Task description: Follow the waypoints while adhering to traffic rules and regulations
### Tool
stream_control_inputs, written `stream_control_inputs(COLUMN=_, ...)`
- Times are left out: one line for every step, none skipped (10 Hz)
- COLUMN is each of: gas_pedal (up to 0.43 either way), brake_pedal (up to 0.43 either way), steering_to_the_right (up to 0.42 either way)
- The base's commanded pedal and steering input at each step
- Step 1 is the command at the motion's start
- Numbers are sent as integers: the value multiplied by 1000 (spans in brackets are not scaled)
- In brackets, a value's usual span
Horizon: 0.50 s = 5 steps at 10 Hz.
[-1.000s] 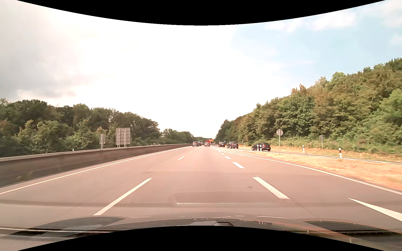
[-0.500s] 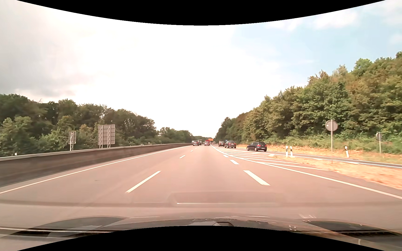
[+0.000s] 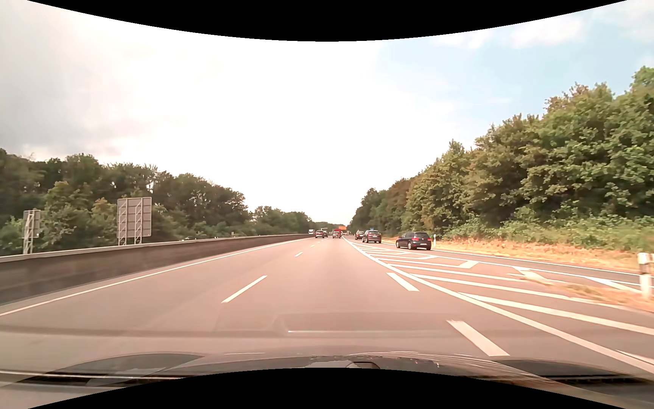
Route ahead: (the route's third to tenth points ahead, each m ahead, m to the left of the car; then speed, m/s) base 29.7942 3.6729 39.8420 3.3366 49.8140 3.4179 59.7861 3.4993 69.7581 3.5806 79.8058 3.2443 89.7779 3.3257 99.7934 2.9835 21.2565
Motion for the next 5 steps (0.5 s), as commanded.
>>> stream_control_inputs(gas_pedal=177, brake_pedal=0, steering_to_the_right=-1)
stream_control_inputs(gas_pedal=177, brake_pedal=0, steering_to_the_right=-1)
stream_control_inputs(gas_pedal=177, brake_pedal=0, steering_to_the_right=-1)
stream_control_inputs(gas_pedal=177, brake_pedal=0, steering_to_the_right=-1)
stream_control_inputs(gas_pedal=177, brake_pedal=0, steering_to_the_right=-2)
